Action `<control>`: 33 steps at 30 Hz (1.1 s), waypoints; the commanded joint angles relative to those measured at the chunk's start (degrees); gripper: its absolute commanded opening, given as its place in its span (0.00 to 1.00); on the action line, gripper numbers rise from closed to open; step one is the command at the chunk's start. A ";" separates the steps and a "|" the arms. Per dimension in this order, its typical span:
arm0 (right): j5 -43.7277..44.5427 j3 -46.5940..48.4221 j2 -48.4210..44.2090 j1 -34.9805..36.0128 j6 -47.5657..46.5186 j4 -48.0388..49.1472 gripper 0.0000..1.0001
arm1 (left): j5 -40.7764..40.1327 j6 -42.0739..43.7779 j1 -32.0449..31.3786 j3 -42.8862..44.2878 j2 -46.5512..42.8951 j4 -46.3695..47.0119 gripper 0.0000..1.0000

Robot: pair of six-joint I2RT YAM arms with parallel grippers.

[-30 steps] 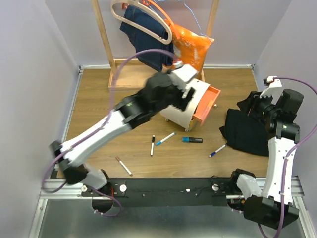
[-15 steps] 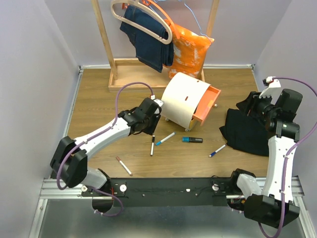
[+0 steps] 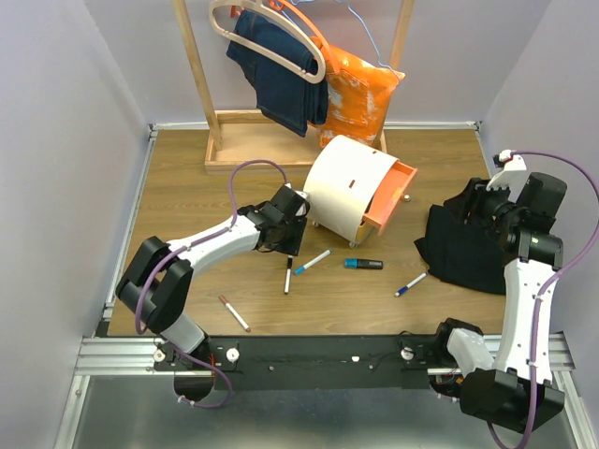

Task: Sort the stationery into containers
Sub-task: Pick up the pen from the center of the board.

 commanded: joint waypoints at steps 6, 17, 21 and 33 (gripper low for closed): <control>1.48 -1.41 -1.20 0.17 -0.67 -1.41 0.52 | -0.92 -5.76 1.60 1.29 5.78 0.41 0.49; 1.48 -3.52 -1.82 0.08 -0.32 -0.80 0.52 | -0.57 -6.37 1.51 -0.20 7.01 1.46 0.45; 1.30 -3.52 -1.64 0.08 -0.06 -0.36 0.52 | -1.27 -6.90 1.43 -1.34 7.01 1.72 0.45; 1.83 -4.14 -3.40 0.08 -0.93 -2.38 0.52 | -3.56 -8.66 0.98 -4.68 7.10 2.60 0.38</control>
